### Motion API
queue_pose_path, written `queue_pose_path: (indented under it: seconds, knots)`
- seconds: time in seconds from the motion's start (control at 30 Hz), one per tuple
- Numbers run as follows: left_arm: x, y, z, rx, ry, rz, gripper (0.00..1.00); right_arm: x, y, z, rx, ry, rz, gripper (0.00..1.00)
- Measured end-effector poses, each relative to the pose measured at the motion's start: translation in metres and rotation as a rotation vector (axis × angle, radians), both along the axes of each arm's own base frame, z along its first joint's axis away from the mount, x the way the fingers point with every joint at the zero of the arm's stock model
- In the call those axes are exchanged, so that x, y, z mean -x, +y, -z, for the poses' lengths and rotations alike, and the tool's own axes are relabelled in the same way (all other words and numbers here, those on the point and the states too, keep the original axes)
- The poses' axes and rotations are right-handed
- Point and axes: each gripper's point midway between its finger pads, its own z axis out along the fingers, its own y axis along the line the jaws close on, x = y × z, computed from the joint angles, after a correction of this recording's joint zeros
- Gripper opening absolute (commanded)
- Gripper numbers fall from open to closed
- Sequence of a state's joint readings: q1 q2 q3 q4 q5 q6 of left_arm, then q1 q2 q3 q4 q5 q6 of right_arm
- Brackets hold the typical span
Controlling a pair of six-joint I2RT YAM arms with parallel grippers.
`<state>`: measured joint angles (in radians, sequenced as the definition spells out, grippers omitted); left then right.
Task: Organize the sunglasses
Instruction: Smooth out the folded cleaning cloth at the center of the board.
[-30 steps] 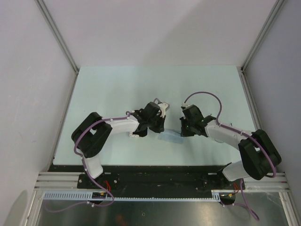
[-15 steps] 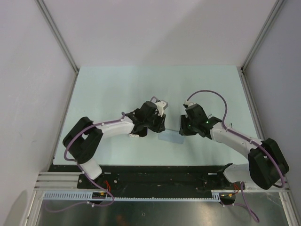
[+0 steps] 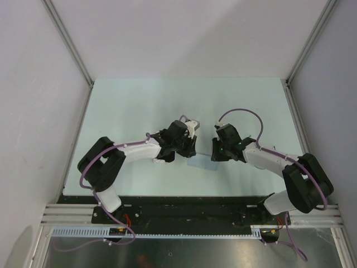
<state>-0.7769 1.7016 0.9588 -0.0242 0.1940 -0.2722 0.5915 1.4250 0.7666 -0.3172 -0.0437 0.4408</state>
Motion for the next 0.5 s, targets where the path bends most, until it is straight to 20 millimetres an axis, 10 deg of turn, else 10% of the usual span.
queue_pose_path:
  seconds: [0.5]
  knots:
    - [-0.005,-0.011,0.033,0.0,0.068,-0.037,0.3,-0.013,-0.006,0.026,0.011,0.049,0.065,0.14]
